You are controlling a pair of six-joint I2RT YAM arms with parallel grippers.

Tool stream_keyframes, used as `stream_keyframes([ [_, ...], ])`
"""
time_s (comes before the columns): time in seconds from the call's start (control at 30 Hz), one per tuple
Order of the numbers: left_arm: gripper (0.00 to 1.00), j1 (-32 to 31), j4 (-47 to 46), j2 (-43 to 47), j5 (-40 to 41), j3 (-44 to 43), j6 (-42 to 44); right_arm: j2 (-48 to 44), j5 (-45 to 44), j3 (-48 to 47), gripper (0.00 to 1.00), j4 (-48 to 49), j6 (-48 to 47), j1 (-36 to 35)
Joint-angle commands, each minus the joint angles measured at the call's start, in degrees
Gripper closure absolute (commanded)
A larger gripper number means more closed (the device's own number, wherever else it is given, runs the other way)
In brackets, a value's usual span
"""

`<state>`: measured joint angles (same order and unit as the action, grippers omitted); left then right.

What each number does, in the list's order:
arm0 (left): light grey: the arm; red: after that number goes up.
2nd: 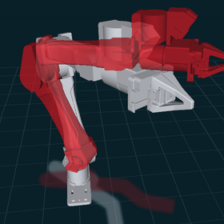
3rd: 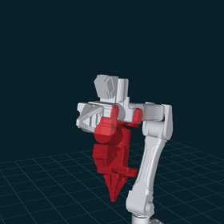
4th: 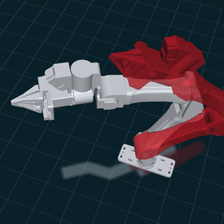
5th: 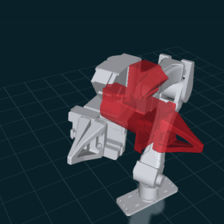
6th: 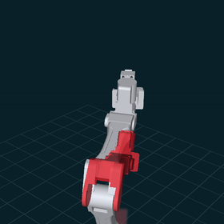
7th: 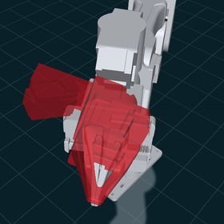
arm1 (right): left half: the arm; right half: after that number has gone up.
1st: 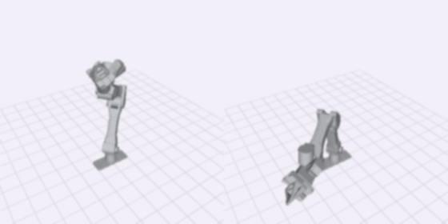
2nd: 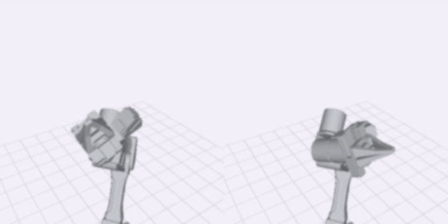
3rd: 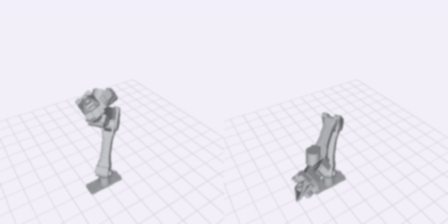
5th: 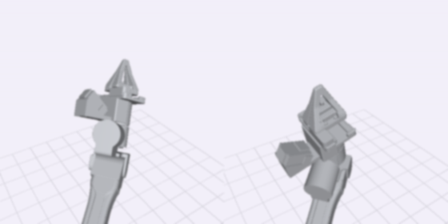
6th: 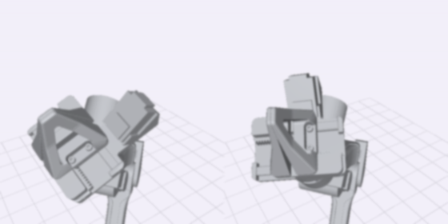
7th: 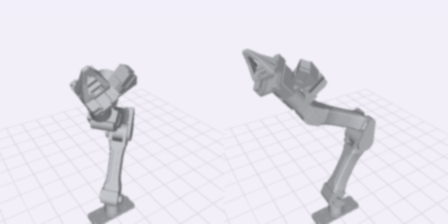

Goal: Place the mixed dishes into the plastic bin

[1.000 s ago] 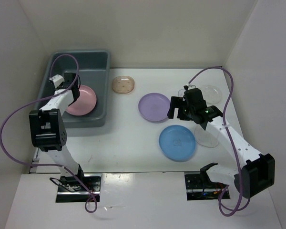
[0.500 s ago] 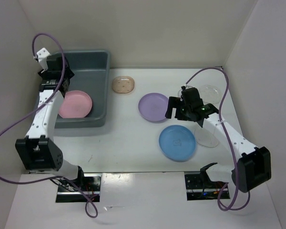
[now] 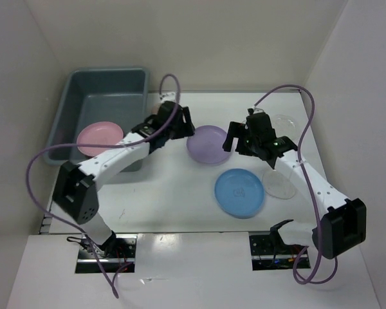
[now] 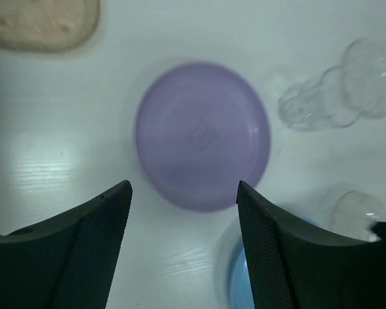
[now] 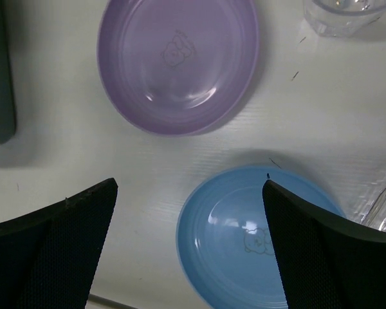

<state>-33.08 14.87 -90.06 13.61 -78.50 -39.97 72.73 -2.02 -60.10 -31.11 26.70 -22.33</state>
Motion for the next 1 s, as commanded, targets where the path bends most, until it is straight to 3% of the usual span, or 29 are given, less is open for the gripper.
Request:
stream_keyframes([
  [0.0,0.26,-3.48,-2.57,-8.69,4.22,1.07,-3.53,-4.61,-2.55,-2.13,0.02,1.59,1.69,0.79],
  [0.33,0.27,-5.5,-0.99,-24.1,12.49,-9.11,-2.67,-11.03,-2.55,1.91,0.02,-2.46,2.22,2.99],
  [0.77,0.31,-5.5,-0.11,-29.65,14.52,-7.9,-3.72,-14.28,-2.55,2.97,0.02,-6.59,2.22,4.84],
  [0.97,0.44,-5.5,-0.64,-31.67,13.29,-7.19,-4.24,-15.42,-2.55,2.97,0.02,-7.12,2.22,4.84],
])
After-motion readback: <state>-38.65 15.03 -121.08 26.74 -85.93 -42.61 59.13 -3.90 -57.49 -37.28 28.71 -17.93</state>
